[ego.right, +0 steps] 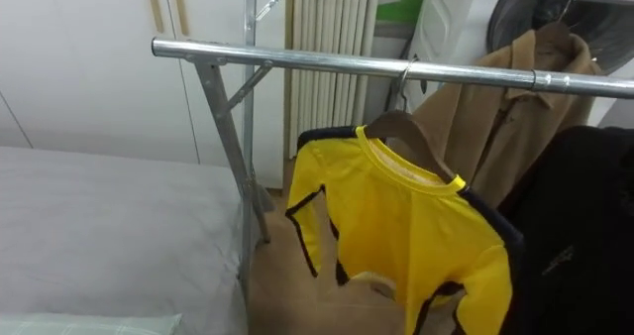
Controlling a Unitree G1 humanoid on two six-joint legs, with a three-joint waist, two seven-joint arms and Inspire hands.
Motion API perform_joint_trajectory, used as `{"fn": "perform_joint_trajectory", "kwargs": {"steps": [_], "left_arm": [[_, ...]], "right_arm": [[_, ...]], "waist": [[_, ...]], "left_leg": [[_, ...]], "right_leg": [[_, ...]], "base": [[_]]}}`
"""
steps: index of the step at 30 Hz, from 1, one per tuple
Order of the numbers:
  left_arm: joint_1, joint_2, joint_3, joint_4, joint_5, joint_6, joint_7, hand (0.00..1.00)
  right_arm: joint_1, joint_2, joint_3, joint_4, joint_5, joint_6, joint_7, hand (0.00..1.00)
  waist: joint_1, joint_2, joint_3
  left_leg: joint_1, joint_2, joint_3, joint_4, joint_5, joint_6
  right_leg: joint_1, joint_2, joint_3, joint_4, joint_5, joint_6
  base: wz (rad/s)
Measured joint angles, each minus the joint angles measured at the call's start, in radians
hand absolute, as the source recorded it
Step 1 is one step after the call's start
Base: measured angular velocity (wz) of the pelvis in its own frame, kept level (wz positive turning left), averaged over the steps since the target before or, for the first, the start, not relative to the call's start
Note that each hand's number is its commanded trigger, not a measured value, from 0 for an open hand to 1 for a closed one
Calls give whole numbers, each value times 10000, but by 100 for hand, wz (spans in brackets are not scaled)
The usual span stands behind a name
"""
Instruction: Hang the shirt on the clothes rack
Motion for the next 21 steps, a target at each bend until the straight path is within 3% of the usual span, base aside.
{"fn": "perform_joint_trajectory", "kwargs": {"steps": [8, 13, 21], "left_arm": [[0, -13, -48, 0, -203, 2, 0, 0], [-17, -19, -274, 83, -668, -7, 160, 0], [-431, -18, -413, 743, -1064, -92, 476, 0]], "right_arm": [[-51, 32, 755, 1355, 638, -15, 915, 0], [-557, 160, 775, 3100, 1462, -369, 1225, 0], [-642, 269, 805, 4078, 2608, -673, 1690, 0]], "waist": [[10, 66, -4], [-3, 153, 28], [-62, 259, 47]], "left_leg": [[7, 0, -11, 17, 15, 23], [59, -1, -30, 9, 13, 22], [-26, 0, -39, 34, 11, 19]], "right_leg": [[5, -17, -59, -12, 7, -8], [49, -20, -64, -20, 7, -7], [18, -23, -77, -4, 7, -7]], "base": [[0], [0], [0]]}}
